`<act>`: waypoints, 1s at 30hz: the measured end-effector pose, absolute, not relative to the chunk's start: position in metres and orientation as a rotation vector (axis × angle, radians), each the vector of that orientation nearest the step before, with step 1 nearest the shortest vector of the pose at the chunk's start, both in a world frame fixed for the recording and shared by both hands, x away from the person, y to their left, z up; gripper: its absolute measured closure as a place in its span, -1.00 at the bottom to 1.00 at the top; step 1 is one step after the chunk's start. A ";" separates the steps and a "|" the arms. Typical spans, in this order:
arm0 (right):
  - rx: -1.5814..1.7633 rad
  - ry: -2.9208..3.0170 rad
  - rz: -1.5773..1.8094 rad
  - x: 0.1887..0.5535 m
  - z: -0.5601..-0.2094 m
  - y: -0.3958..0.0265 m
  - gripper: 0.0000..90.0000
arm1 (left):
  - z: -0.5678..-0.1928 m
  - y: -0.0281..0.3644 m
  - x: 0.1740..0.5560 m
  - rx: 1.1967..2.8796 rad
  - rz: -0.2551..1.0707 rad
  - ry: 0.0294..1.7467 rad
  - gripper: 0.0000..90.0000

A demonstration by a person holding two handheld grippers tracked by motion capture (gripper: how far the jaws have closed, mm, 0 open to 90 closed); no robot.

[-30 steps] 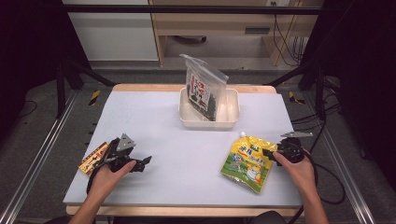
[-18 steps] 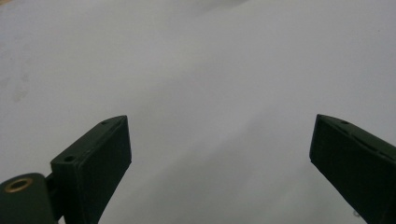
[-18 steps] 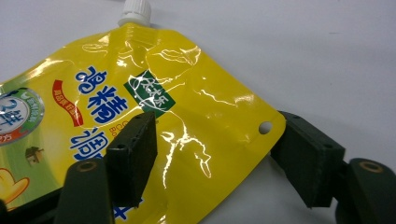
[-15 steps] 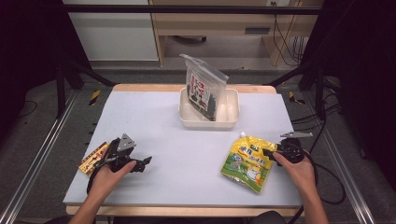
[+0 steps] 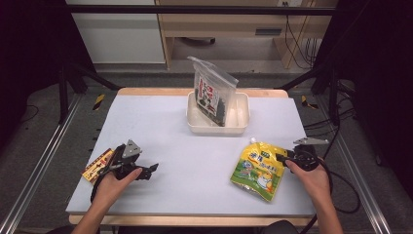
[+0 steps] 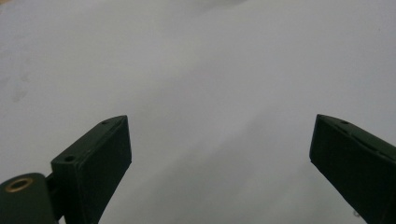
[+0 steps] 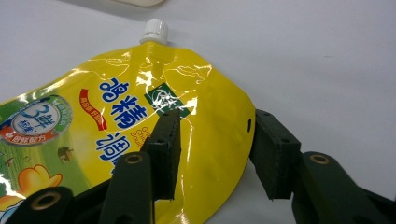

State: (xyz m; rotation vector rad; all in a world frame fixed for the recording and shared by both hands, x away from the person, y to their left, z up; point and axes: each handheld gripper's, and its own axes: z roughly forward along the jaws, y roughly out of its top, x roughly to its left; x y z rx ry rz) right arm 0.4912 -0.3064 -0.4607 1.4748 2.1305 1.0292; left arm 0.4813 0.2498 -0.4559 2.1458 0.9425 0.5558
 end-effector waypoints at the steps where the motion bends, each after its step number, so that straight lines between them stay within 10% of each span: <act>1: 1.476 2.129 1.034 0.491 -0.460 -0.306 0.27 | -0.456 0.250 0.481 2.147 0.555 0.942 -0.88; 19: 1.482 2.131 0.928 0.498 -0.463 -0.305 0.96 | -0.456 0.249 0.481 2.154 0.555 0.940 -0.88; 30: 1.414 2.126 0.960 0.497 -0.447 -0.295 1.00 | -0.456 0.250 0.481 2.151 0.556 0.942 -0.88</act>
